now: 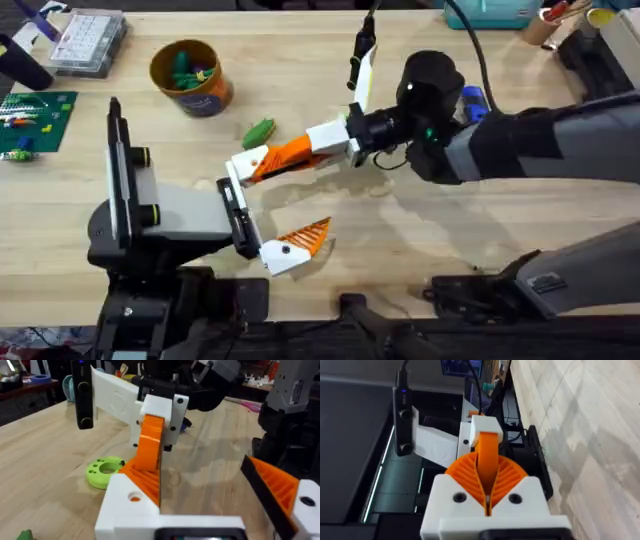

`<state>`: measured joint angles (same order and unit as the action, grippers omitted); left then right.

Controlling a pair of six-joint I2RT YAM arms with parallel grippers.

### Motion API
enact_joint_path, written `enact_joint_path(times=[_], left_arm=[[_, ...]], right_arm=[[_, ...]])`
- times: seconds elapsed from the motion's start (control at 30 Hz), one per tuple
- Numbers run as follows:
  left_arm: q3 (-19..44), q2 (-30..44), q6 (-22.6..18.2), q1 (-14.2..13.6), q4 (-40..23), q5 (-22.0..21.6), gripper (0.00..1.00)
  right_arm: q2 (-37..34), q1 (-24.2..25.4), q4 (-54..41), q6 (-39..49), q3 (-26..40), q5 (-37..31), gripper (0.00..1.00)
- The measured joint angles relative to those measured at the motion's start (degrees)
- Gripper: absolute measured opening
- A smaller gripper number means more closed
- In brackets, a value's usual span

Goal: Pick up the gripper from the table and insert it into the empty holder that is missing its gripper. Then pick up a screw, insert it into the mounting hole, and use the screwdriver to tighten it. Finally, clean up the table by picking up the vegetable and placing it into the bucket.

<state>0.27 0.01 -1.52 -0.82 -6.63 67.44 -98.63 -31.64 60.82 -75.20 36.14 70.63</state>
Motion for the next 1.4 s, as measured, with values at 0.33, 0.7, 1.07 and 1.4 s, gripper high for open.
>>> enact_joint_path(times=[0.33, 0.7, 1.07, 1.4], left_arm=[[0.0, 0.0, 0.0, 0.0, 0.0, 0.0, 0.987], [0.0, 0.0, 0.0, 0.1, 0.0, -0.2, 0.987], [0.0, 0.0, 0.0, 0.1, 0.0, -0.2, 0.987], [0.0, 0.0, 0.0, 0.1, 0.0, -0.1, 0.987]], right_arm=[[0.0, -1.6, 0.0, 0.0, 0.1, -1.9, 0.021], [0.0, -2.3, 0.0, 0.0, 0.1, -3.4, 0.021], [0.0, -2.4, 0.0, 0.0, 0.1, -3.6, 0.021], [0.0, -2.4, 0.0, 0.0, 0.1, -3.6, 0.014]])
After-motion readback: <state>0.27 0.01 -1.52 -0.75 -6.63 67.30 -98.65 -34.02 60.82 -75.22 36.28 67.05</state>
